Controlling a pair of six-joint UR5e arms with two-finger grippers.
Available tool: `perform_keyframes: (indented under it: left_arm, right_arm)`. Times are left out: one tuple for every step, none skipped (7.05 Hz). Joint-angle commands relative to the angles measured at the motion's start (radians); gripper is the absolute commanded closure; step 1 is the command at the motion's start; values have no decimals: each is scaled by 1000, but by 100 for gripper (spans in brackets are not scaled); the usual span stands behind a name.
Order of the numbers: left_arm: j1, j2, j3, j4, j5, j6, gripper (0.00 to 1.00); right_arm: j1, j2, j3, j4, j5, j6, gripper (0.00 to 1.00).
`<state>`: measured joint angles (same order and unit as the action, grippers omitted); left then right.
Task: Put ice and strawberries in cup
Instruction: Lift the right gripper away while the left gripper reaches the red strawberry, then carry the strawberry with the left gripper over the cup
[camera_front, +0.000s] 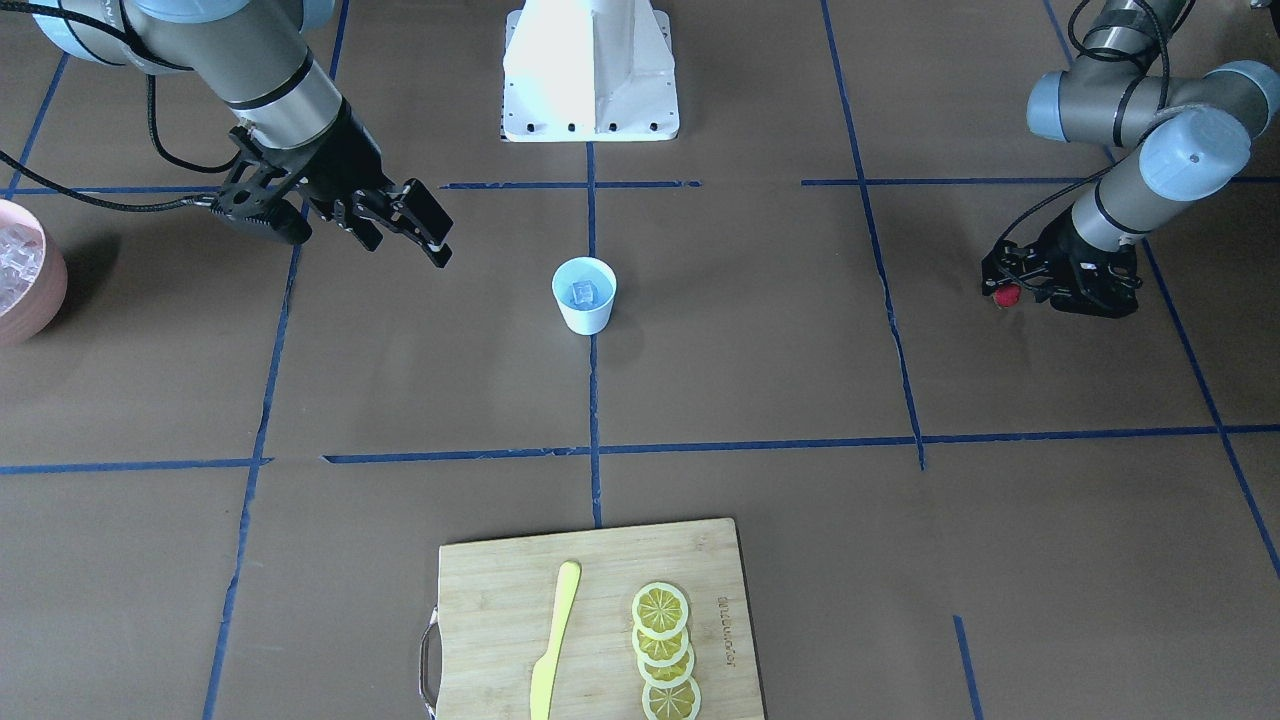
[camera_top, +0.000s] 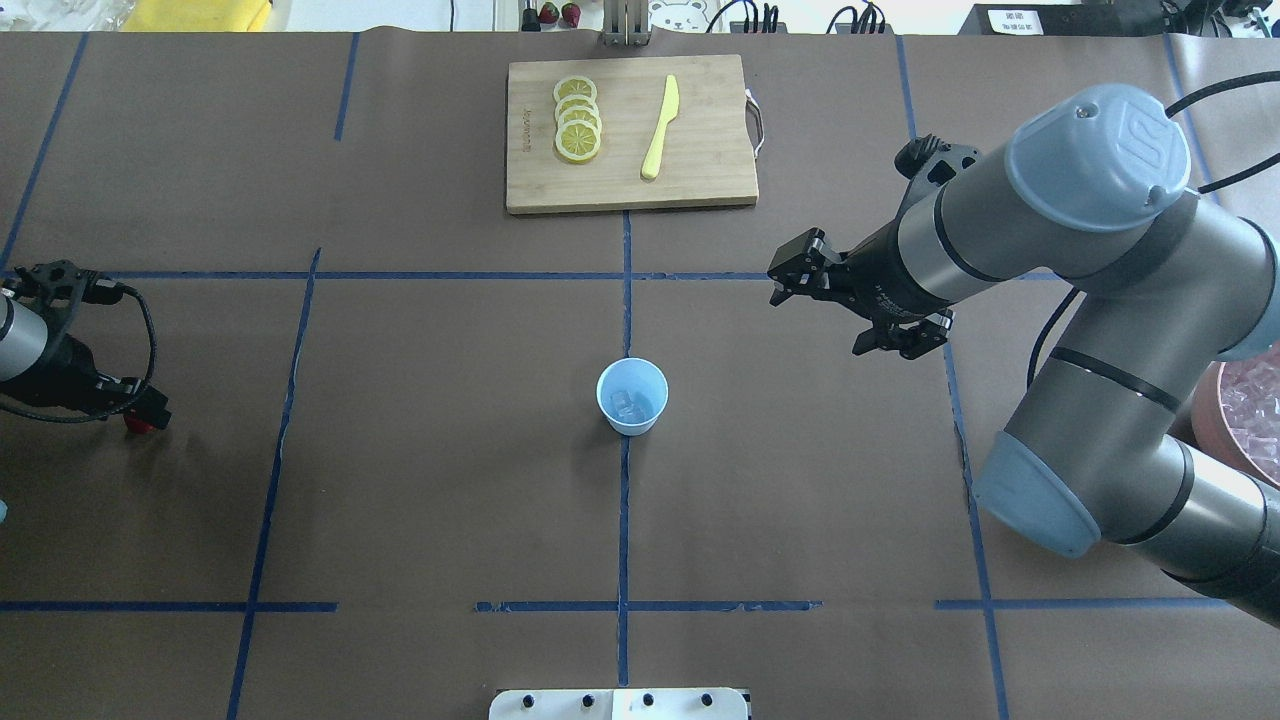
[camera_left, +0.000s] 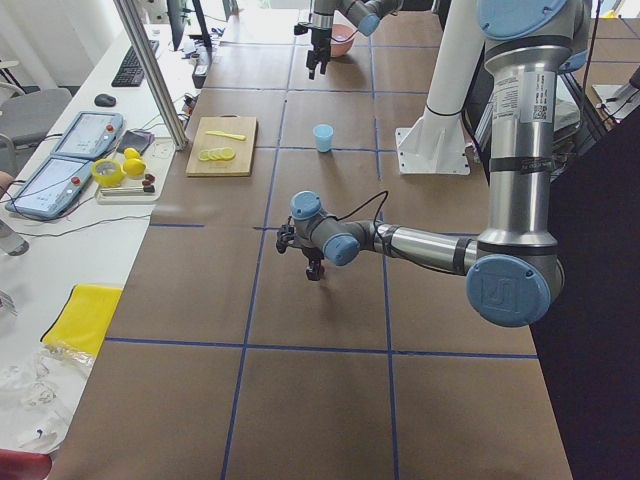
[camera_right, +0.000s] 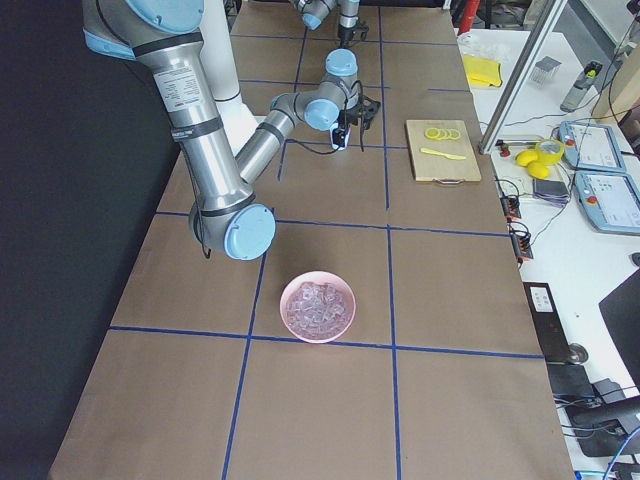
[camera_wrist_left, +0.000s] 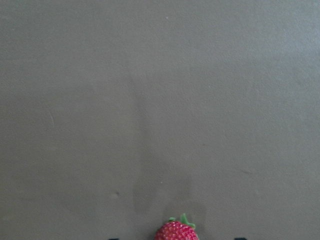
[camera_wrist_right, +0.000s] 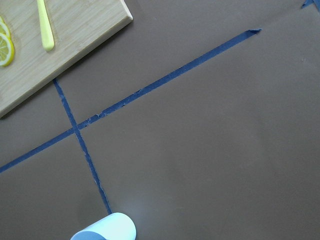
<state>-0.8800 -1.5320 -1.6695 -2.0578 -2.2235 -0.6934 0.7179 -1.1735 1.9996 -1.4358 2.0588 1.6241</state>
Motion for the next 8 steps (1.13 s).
perform_keyframes:
  left_arm:
    - [7,1,2,-1,4,0,35]
    - [9,0,1,-1,2,2,64]
    - [9,0,1,-1,2,5,93]
    - [7,-3,-18,-4,-2,-8,100]
    - [7,-4,-63,-4,-11,-15,100]
    - [9,-10,-176,8,-15,-82,100]
    - [10,-84,-238,8,-57,-280,100]
    - [28,-188,-260,7,-92,-448,100]
  right_arm:
    - [2,0,2,0,1,-1,0]
    - [2,-2,4,0,7,-1,0]
    - [2,0,4,0,9,-1,0]
    - [2,-2,4,0,7,-1,0]
    - [3,-12,4,0,9,-1,0]
    - [12,-27,11,2,9,-1,0]
    - [26,-58,33,2,14,-27,0]
    - [37,-127,74,3,14,-96,0]
